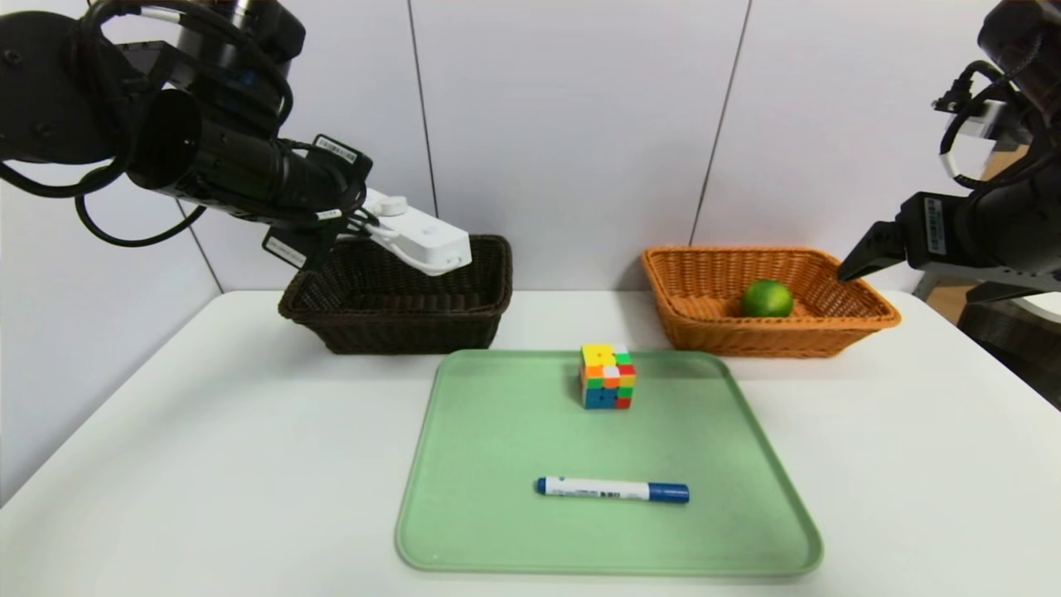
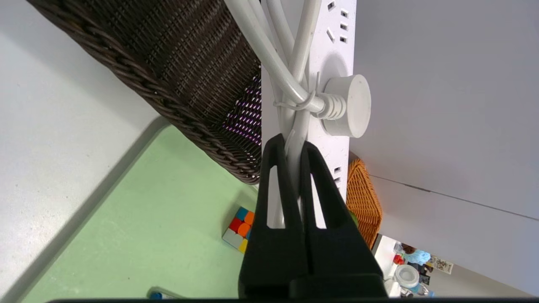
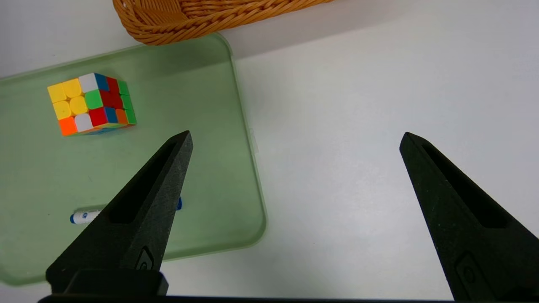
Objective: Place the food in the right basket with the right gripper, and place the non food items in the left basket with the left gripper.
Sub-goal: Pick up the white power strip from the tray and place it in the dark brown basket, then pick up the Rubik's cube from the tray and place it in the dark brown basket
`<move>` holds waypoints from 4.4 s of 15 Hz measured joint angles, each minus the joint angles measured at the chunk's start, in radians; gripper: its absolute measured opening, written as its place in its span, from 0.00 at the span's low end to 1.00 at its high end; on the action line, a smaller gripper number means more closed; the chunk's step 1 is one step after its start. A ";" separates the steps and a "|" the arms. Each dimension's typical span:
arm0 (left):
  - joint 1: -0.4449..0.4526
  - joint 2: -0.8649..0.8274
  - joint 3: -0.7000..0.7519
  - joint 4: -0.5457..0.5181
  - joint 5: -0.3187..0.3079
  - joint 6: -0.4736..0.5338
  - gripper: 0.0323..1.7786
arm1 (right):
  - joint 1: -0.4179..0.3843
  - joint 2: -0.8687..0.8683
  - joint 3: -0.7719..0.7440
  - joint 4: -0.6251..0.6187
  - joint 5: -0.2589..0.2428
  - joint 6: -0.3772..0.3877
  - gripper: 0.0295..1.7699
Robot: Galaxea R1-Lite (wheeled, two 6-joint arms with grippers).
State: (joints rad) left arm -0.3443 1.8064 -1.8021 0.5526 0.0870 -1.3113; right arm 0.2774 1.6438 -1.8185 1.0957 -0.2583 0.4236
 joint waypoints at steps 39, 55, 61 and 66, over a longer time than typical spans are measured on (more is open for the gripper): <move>0.108 0.228 -0.145 0.036 -0.152 -0.089 0.73 | 0.000 -0.015 0.027 0.001 -0.021 0.000 0.96; -0.323 0.065 -0.135 0.168 0.099 0.769 0.93 | 0.007 0.012 0.022 -0.041 -0.013 0.048 0.96; -0.551 0.177 -0.139 0.177 0.330 0.572 0.94 | 0.006 0.013 0.020 -0.045 -0.015 0.047 0.96; -0.622 0.276 -0.145 0.166 0.412 0.567 0.95 | 0.006 0.009 0.022 -0.045 -0.016 0.046 0.96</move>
State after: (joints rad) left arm -0.9664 2.0821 -1.9468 0.7181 0.4994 -0.7447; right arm 0.2832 1.6523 -1.7968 1.0511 -0.2745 0.4698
